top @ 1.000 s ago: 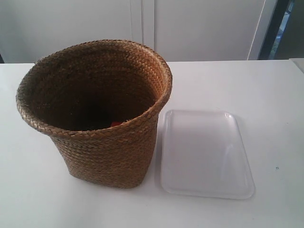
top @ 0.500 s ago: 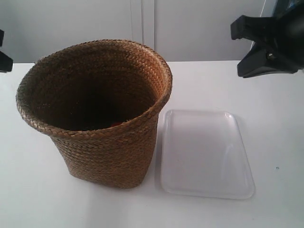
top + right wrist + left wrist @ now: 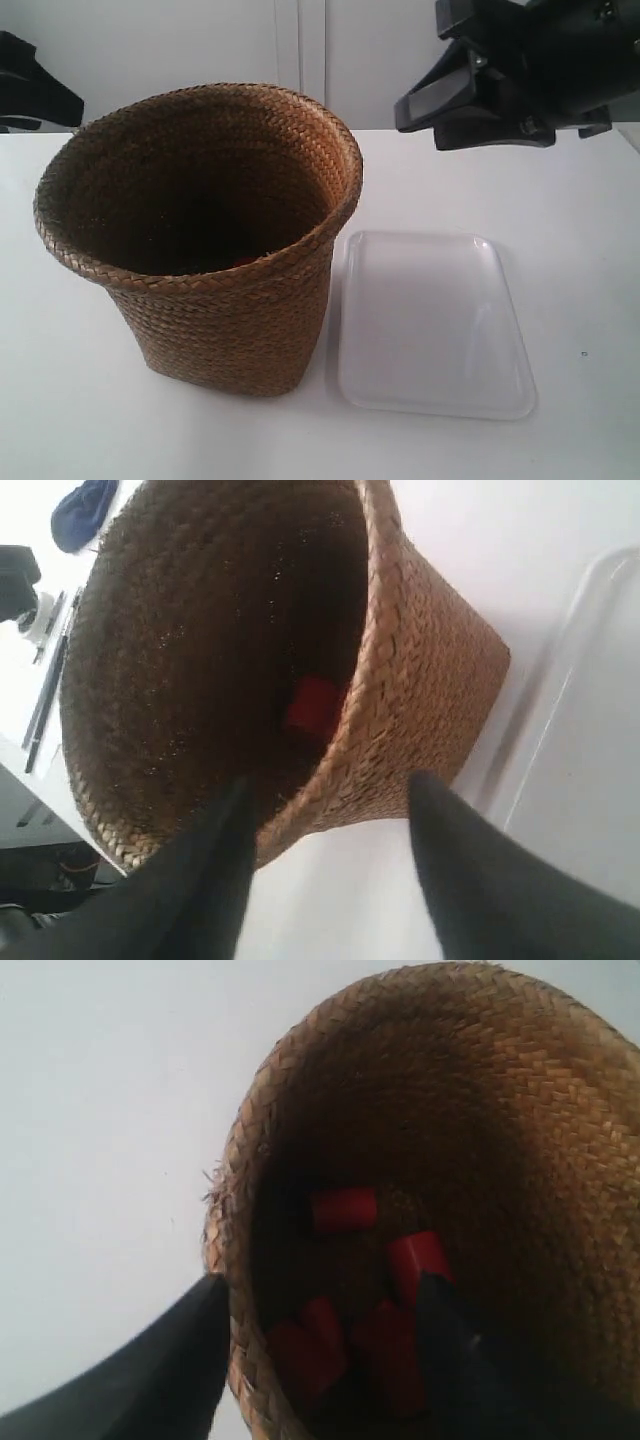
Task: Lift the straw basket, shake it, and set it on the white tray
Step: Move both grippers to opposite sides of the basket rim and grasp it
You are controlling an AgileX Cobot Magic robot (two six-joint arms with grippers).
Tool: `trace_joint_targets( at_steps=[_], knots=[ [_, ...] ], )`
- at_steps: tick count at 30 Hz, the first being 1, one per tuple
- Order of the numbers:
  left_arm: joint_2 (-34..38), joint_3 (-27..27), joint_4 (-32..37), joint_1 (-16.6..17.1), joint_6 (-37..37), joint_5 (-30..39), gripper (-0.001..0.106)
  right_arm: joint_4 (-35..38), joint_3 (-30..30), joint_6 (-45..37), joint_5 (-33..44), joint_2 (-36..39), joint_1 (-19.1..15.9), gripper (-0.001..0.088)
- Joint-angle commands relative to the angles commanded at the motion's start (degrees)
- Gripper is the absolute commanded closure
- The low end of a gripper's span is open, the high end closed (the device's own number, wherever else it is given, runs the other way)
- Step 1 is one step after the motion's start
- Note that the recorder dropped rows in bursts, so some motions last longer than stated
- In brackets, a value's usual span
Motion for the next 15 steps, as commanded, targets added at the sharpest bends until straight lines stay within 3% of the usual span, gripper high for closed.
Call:
trace_joint_targets(
  at_steps=[5, 11, 15],
  knots=[
    [2.5, 0.0, 0.16, 0.0, 0.23, -1.13, 0.041, -0.11, 0.0, 0.0, -1.69, 4.24, 1.85, 0.0256],
    [6.0, 0.0, 0.16, 0.0, 0.21, -2.36, 0.041, -0.11, 0.0, 0.0, -5.22, 10.56, 6.56, 0.0257],
    [7.87, 0.0, 0.05, 0.0, 1.3, -2.48, 0.041, 0.02, 0.0, 3.27, -12.3, 11.36, 9.46, 0.0257]
  ],
)
